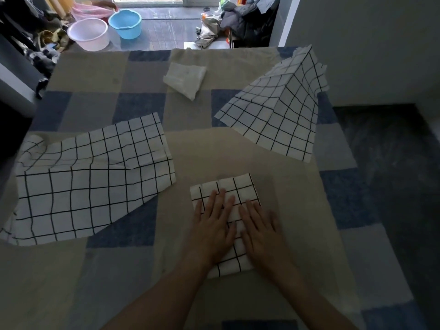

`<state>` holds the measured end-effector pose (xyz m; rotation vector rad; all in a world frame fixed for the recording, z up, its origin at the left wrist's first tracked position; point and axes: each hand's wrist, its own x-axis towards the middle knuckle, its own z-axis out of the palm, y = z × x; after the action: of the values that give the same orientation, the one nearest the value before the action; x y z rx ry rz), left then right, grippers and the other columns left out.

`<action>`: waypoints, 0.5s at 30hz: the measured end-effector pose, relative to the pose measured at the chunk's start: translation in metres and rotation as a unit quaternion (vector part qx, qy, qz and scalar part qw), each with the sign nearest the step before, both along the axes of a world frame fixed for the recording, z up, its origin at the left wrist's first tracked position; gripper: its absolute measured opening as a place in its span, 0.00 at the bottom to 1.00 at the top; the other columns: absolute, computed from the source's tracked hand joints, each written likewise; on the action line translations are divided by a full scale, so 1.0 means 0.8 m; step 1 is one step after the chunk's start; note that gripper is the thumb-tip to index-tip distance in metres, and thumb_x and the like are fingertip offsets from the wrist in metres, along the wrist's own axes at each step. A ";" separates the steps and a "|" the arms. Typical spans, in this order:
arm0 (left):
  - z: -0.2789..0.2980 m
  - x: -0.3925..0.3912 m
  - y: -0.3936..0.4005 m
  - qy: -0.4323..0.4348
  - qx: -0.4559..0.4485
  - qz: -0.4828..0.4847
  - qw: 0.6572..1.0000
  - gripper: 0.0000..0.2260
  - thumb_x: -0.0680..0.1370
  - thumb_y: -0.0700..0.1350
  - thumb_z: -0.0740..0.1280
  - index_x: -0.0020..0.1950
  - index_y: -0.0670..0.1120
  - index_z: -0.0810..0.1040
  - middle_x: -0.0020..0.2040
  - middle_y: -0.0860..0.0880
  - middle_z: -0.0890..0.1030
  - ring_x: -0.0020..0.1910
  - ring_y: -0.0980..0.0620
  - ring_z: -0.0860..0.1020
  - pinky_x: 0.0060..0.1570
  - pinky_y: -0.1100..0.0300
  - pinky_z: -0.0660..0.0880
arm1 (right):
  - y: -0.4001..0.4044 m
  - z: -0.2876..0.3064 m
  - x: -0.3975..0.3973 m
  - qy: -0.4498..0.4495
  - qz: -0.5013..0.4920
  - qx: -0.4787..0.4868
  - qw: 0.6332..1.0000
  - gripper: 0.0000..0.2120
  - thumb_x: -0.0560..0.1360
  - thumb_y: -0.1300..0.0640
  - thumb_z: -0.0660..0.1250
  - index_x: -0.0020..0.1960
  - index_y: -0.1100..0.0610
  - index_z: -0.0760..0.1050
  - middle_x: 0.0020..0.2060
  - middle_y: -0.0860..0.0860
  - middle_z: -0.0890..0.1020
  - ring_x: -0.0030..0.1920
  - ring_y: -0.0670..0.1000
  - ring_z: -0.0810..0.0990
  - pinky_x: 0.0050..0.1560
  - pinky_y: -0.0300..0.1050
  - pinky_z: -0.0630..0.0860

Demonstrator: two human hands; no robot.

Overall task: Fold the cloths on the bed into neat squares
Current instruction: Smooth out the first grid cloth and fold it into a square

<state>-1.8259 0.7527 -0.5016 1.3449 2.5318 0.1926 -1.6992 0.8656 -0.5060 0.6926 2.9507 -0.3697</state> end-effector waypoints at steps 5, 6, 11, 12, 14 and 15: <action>-0.007 -0.001 0.002 0.006 0.014 0.014 1.000 0.30 0.79 0.59 0.49 0.79 0.53 0.47 0.80 0.51 0.43 0.78 0.52 0.39 0.73 0.44 0.44 | 0.001 -0.001 0.002 -0.007 -0.001 0.002 1.000 0.27 0.80 0.46 0.49 0.78 0.49 0.52 0.78 0.48 0.53 0.77 0.47 0.50 0.73 0.56 0.50; -0.009 -0.001 0.001 0.009 0.015 0.012 1.000 0.30 0.79 0.59 0.49 0.79 0.53 0.47 0.80 0.51 0.43 0.78 0.52 0.39 0.74 0.44 0.43 | 0.000 -0.002 0.002 -0.009 -0.003 0.010 1.000 0.27 0.80 0.47 0.49 0.78 0.49 0.52 0.78 0.48 0.53 0.77 0.47 0.50 0.73 0.56 0.50; -0.012 -0.002 0.001 0.000 0.013 0.010 1.000 0.30 0.79 0.62 0.44 0.79 0.54 0.45 0.79 0.52 0.41 0.77 0.52 0.37 0.74 0.44 0.41 | -0.001 -0.001 0.002 0.002 0.010 0.019 1.000 0.27 0.80 0.47 0.48 0.78 0.49 0.51 0.78 0.48 0.51 0.78 0.48 0.48 0.74 0.57 0.49; -0.006 -0.001 0.003 -0.012 0.005 0.016 1.000 0.30 0.78 0.63 0.42 0.79 0.54 0.46 0.80 0.52 0.41 0.77 0.52 0.37 0.74 0.44 0.41 | -0.002 -0.001 0.000 0.007 0.008 0.019 1.000 0.27 0.80 0.47 0.47 0.78 0.49 0.50 0.78 0.48 0.51 0.78 0.48 0.47 0.74 0.57 0.48; 0.018 0.003 0.017 -0.043 -0.012 0.052 0.998 0.31 0.78 0.63 0.40 0.79 0.53 0.49 0.80 0.50 0.43 0.78 0.51 0.38 0.74 0.44 0.38 | -0.003 0.001 0.002 0.008 0.001 0.019 1.000 0.27 0.80 0.46 0.46 0.79 0.49 0.49 0.78 0.48 0.49 0.78 0.48 0.44 0.75 0.56 0.45; 0.032 0.006 0.031 -0.055 -0.012 0.079 0.995 0.30 0.79 0.63 0.40 0.78 0.51 0.53 0.80 0.49 0.45 0.78 0.50 0.40 0.74 0.44 0.35 | 0.001 0.002 0.005 0.001 0.010 0.019 1.000 0.28 0.80 0.46 0.47 0.79 0.50 0.47 0.78 0.49 0.49 0.78 0.48 0.42 0.75 0.56 0.42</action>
<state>-1.8209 0.7775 -0.4756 1.0944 2.5378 0.2593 -1.6952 0.8663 -0.5042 0.6663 2.9726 -0.3128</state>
